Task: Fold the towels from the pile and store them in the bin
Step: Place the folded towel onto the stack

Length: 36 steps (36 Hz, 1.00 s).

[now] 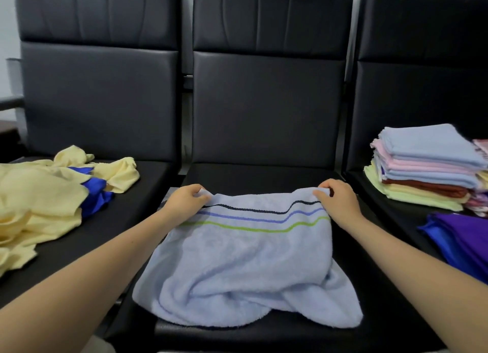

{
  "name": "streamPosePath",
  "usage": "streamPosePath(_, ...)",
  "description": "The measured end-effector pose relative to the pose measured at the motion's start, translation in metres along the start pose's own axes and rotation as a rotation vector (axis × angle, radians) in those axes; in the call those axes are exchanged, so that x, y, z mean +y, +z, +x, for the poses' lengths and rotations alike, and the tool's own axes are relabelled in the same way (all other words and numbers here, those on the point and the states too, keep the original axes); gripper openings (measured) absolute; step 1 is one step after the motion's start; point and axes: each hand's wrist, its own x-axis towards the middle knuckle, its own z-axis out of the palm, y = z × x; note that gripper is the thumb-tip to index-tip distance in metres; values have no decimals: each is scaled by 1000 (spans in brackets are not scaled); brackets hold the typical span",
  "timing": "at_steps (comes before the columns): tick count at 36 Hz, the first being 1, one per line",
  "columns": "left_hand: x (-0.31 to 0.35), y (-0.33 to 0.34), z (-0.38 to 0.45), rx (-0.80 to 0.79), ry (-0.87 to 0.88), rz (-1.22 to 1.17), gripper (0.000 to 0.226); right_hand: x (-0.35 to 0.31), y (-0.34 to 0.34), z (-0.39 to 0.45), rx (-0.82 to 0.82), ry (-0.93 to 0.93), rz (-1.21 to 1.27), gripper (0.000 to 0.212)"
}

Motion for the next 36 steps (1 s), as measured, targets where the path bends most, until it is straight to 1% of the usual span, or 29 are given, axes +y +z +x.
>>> streamPosePath(2, -1, 2, 1, 3, -18, 37, 23, 6, 5, 3, -98, 34, -53, 11)
streamPosePath(5, -3, 2, 4, -1, -24, 46, 24, 12, 10, 9, -217, 95, -100, 8)
streamPosePath(7, -3, 1, 7, -5, -18, 74, 26, 9, 9, 15, -272, 143, -81, 24)
streamPosePath(9, -3, -1, 8, -2, 0, 130, 30, 3, 9, 17, -303, 177, -112, 24)
streamPosePath(10, -3, -2, 9, 0, 20, 153, 26, 0, 9, 17, -309, 194, -136, 22)
streamPosePath(12, -4, -5, 10, 0, 42, 184, 10, -3, 9, 15, -320, 219, -186, 23)
streamPosePath(14, -5, -4, 9, 19, 37, 192, 7, -7, 10, 6, -323, 210, -268, 22)
streamPosePath(16, -5, -1, 6, 24, 12, 189, 8, -11, 9, -6, -271, 192, -286, 22)
streamPosePath(18, 0, -2, 1, 37, 3, 158, 10, -15, 2, -13, -162, 188, -130, 16)
streamPosePath(20, 11, -11, -2, 83, 74, 118, 9, -24, -13, -11, -35, 156, 42, 13)
streamPosePath(22, 28, -27, -6, 170, 186, 61, 17, -40, -36, -4, 65, 88, 170, 9)
streamPosePath(24, 48, -46, -8, 271, 272, -49, 26, -64, -61, 6, 134, 47, 311, 4)
streamPosePath(26, 71, -66, -13, 351, 300, -214, 33, -89, -87, 15, 206, 42, 462, 4)
streamPosePath(28, 92, -85, -18, 387, 305, -387, 37, -112, -112, 21, 284, 44, 600, 8)
streamPosePath(30, 114, -102, -27, 401, 328, -517, 38, -131, -135, 24, 324, 23, 679, 10)
streamPosePath(32, 133, -117, -37, 419, 365, -585, 37, -141, -152, 24, 331, -11, 727, 9)
streamPosePath(34, 147, -130, -45, 435, 410, -598, 31, -146, -162, 23, 321, -23, 758, 5)
streamPosePath(36, 155, -141, -50, 446, 442, -585, 24, -149, -169, 23, 307, -24, 779, 9)
